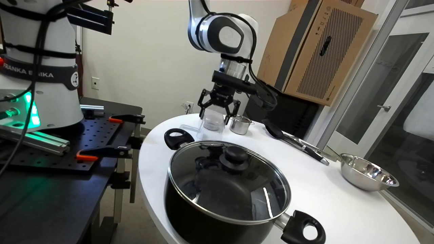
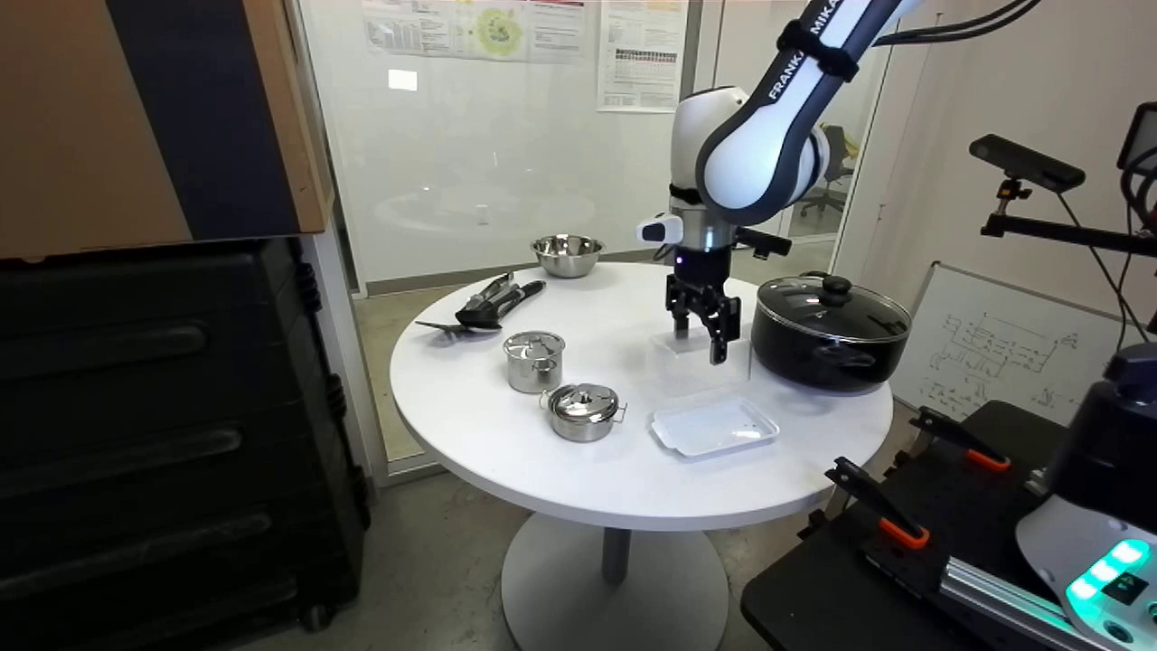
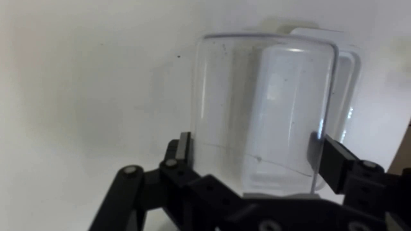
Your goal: Put the clear cover on the white thing
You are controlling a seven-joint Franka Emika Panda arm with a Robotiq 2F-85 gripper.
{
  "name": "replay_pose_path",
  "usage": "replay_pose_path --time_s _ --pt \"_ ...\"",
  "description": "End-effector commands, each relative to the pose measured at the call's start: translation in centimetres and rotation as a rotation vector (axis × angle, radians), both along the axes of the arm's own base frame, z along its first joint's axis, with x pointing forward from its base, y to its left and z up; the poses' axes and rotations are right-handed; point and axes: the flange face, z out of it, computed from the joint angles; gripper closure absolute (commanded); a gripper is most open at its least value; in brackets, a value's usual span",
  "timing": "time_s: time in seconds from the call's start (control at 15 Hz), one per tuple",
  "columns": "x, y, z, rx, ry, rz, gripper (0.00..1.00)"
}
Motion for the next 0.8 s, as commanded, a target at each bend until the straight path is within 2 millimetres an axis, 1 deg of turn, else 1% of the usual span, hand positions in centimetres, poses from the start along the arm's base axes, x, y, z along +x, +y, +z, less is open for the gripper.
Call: replay_pose_path --time_s 0.0,0.13,0.2,0.27,0.4,0.53,0.73 --pt "-3.5 -0.1 0.7 0.017 0.052 0.054 0.35" --pt "-4.4 -0.1 0.7 0.018 0.071 0.063 0.35" --pt "-4.7 -0.2 0.8 0.018 0.076 0.063 0.25" --pt "-4.7 -0.1 0.9 0.021 0.075 0.063 0.06" --pt "-5.0 0.1 0.9 0.029 0.076 0.070 0.32" --pt "-5.3 0.5 1.0 0.035 0.077 0.082 0.36" --pt "-5.7 1.0 0.7 0.038 0.089 0.097 0.36"
